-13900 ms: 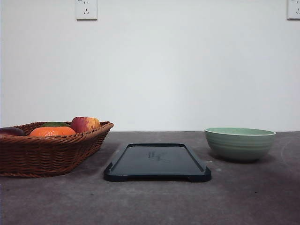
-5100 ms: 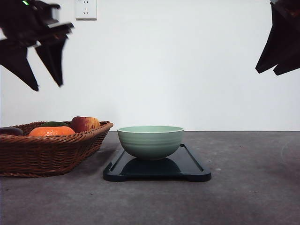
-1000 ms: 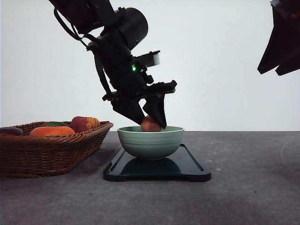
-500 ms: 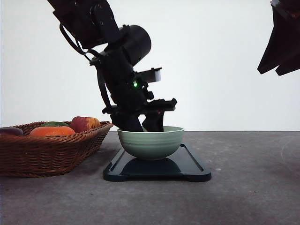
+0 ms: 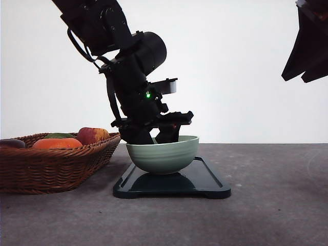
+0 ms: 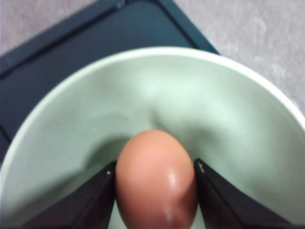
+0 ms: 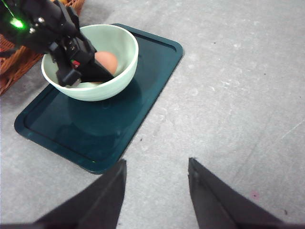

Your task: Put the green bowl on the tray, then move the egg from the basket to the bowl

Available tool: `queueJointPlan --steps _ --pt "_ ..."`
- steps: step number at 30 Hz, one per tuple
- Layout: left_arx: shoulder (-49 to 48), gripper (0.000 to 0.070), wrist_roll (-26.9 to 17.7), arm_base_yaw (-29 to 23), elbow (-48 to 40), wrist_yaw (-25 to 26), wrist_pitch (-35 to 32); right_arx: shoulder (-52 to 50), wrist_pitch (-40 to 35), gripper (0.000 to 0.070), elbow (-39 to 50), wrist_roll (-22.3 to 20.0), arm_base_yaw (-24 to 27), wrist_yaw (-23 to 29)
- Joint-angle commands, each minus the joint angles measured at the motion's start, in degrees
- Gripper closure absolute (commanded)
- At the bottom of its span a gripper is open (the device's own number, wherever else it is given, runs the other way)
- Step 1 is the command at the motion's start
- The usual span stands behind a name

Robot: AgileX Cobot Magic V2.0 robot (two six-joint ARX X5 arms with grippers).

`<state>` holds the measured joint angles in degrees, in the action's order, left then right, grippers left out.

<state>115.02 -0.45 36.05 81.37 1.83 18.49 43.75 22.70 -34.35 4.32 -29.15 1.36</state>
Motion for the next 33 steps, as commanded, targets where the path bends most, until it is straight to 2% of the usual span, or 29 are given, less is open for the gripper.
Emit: queueJointPlan --steps 1,8,11,14,23,27,33 --pt "0.74 0.0377 -0.36 0.61 2.87 0.01 1.07 0.35 -0.31 0.0445 -0.37 -0.24 -0.24 0.12" --pt "0.74 0.0375 -0.59 0.59 8.95 0.00 7.76 0.35 -0.31 0.0445 -0.37 -0.22 -0.26 0.09" --pt "0.74 0.0303 -0.59 0.55 11.67 0.00 11.52 0.35 -0.31 0.0446 -0.37 -0.24 -0.24 0.12" --pt "0.66 0.0268 -0.53 0.42 14.60 0.00 16.42 0.35 -0.31 0.0445 -0.37 -0.24 -0.24 0.12" --pt "-6.94 0.0269 1.14 -1.57 15.04 0.65 23.90 0.35 0.24 0.0445 -0.37 -0.24 -0.24 0.14" --pt "-13.80 0.0271 1.48 -2.53 8.21 2.56 19.70 0.35 0.22 0.0445 -0.37 -0.24 -0.24 0.14" --pt "-27.45 0.0270 4.10 -3.76 -9.19 2.63 9.66 0.35 0.28 0.0446 -0.37 -0.08 -0.26 0.11"
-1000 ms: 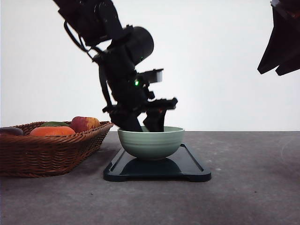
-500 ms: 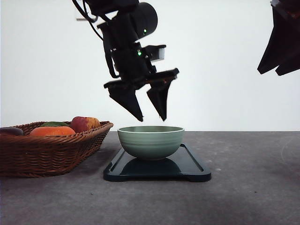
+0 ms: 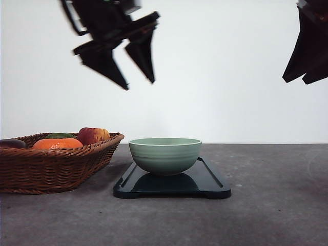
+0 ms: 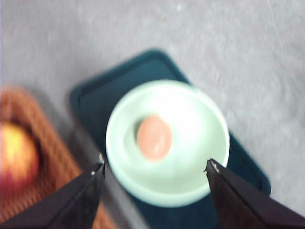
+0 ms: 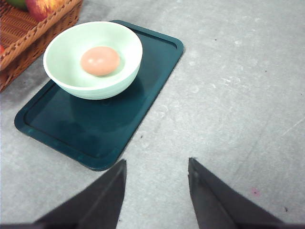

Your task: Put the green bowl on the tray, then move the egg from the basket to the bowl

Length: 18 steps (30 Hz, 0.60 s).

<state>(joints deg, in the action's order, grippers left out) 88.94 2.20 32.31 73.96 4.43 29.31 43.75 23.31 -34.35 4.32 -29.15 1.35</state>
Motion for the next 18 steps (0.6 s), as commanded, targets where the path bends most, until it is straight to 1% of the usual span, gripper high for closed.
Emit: queueJointPlan --steps 1,4,8,13,18 --pt "-3.82 0.0270 1.96 -0.28 -4.63 0.02 -2.23 0.35 -0.33 0.0446 -0.37 -0.01 -0.26 0.12" --pt "-11.21 0.0270 3.17 -1.23 -12.67 0.02 -4.04 0.35 -0.33 0.0445 -0.37 0.00 -0.26 0.10" --pt "-20.73 0.0270 4.85 -2.98 -21.34 0.02 -3.53 0.35 -0.33 0.0445 -0.37 0.00 -0.26 0.10" --pt "-31.71 0.0270 7.82 -5.42 -29.58 0.01 -2.90 0.36 -0.33 0.0445 -0.37 0.00 -0.26 0.10" --pt "-40.05 0.0270 10.49 -7.57 -35.45 -0.04 -1.02 0.37 -0.33 0.0445 -0.37 0.00 -0.26 0.10"
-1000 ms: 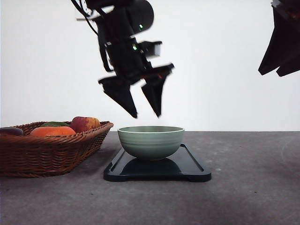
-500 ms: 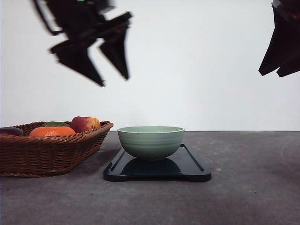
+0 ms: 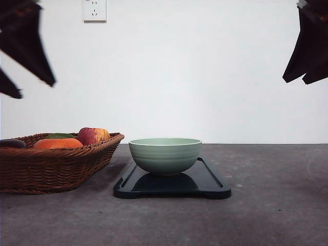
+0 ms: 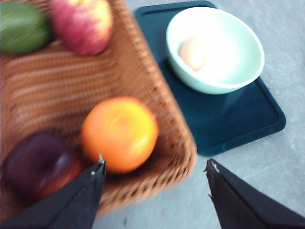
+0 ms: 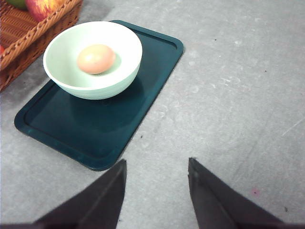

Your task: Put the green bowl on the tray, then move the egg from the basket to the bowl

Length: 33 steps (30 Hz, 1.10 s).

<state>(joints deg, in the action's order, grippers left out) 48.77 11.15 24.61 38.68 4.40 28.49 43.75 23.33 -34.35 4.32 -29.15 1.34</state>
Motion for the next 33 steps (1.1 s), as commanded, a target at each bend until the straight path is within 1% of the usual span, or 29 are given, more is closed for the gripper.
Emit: queueJointPlan --steps 1,4,8,9,10,11,12,13,14,27,28,31,33 --pt "-1.06 0.0271 1.78 -0.23 -1.09 -0.11 0.03 0.37 -0.34 0.0445 -0.37 0.00 -0.26 0.10" --pt "-3.28 0.0271 1.91 -1.12 -2.47 -0.88 0.35 0.35 0.11 0.0445 -0.37 -0.03 -0.27 -0.13" --pt "-3.91 0.0270 1.91 -1.35 -2.47 -1.61 0.88 0.35 1.15 0.0444 -0.37 -0.07 -0.31 -0.22" --pt "-3.91 0.0309 1.79 -1.35 -2.47 -1.61 1.13 0.34 1.32 0.0462 -0.37 -0.07 -0.31 -0.22" --pt "-3.91 0.0419 1.71 -1.35 -2.47 -1.61 1.34 0.33 1.45 0.0527 -0.37 -0.07 -0.31 -0.19" --pt "-3.89 0.0671 1.71 -1.35 -2.47 -1.59 1.50 0.33 1.46 0.0684 -0.37 -0.07 -0.31 -0.10" --pt "-3.89 0.0674 1.83 -1.35 -2.47 -1.59 1.65 0.34 1.39 0.0688 -0.37 0.00 -0.31 -0.04" --pt "-3.91 0.0663 1.92 -1.35 -2.46 -1.59 1.85 0.34 1.40 0.0681 -0.37 0.03 -0.32 -0.10" --pt "-3.97 0.0676 1.95 -1.35 -2.41 -1.59 2.10 0.31 1.58 0.0684 -0.37 -0.02 -0.35 -0.39" --pt "-4.55 0.0677 1.87 -1.34 -2.43 -1.64 1.98 0.26 -0.78 0.0684 -0.37 -0.04 -0.35 -0.17" --pt "-5.19 0.0677 1.25 -1.57 -2.44 -1.68 1.94 0.26 -1.07 0.0684 -0.37 -0.04 -0.35 -0.17" --pt "-7.92 0.0677 -3.82 -3.96 -3.10 -1.68 1.40 0.26 -1.22 0.0684 -0.37 -0.04 -0.35 -0.17" --pt "-10.81 0.0677 -4.06 -6.71 -5.13 -1.67 -0.55 0.27 -1.22 0.0684 -0.37 -0.04 -0.35 -0.17"
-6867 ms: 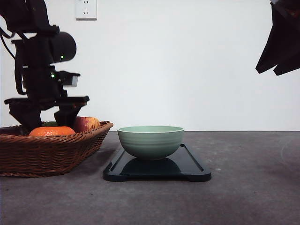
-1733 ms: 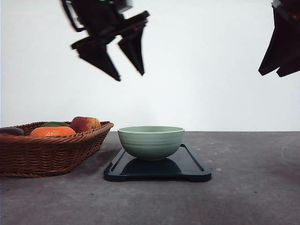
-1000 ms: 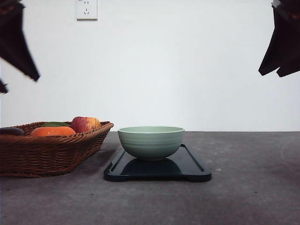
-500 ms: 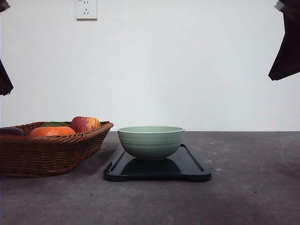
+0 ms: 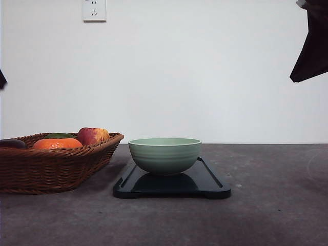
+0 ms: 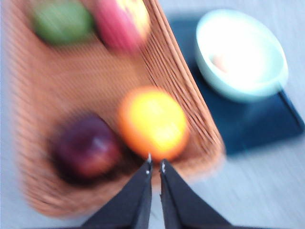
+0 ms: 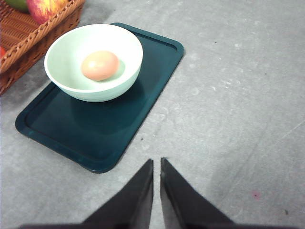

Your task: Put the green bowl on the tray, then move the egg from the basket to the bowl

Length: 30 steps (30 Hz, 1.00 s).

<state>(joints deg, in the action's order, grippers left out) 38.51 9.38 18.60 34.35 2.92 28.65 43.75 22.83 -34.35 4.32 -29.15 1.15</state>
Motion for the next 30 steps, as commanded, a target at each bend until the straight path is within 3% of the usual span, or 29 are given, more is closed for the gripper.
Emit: queueJointPlan --steps 1,7,11,20,30 --pt "-2.35 0.0677 -2.29 -2.40 -2.26 -0.17 -2.00 0.28 -0.72 0.0684 -0.37 -0.04 -0.35 0.03" --pt "-16.02 0.0677 -2.49 -13.31 -14.57 -0.20 -10.10 0.28 -0.72 0.0684 -0.37 -0.04 -0.35 0.02" --pt "-25.33 0.0677 -2.46 -16.87 -23.53 -0.18 -14.00 0.28 -0.72 0.0684 -0.37 -0.04 -0.35 0.04" --pt "-37.89 0.0677 -3.08 -19.82 -32.91 -0.19 -16.44 0.27 -0.77 0.0684 -0.37 -0.04 -0.35 0.04" --pt "-38.27 0.0677 -3.79 -20.04 -33.62 -0.17 -19.44 0.28 -0.81 0.0684 -0.37 -0.04 -0.35 0.04"
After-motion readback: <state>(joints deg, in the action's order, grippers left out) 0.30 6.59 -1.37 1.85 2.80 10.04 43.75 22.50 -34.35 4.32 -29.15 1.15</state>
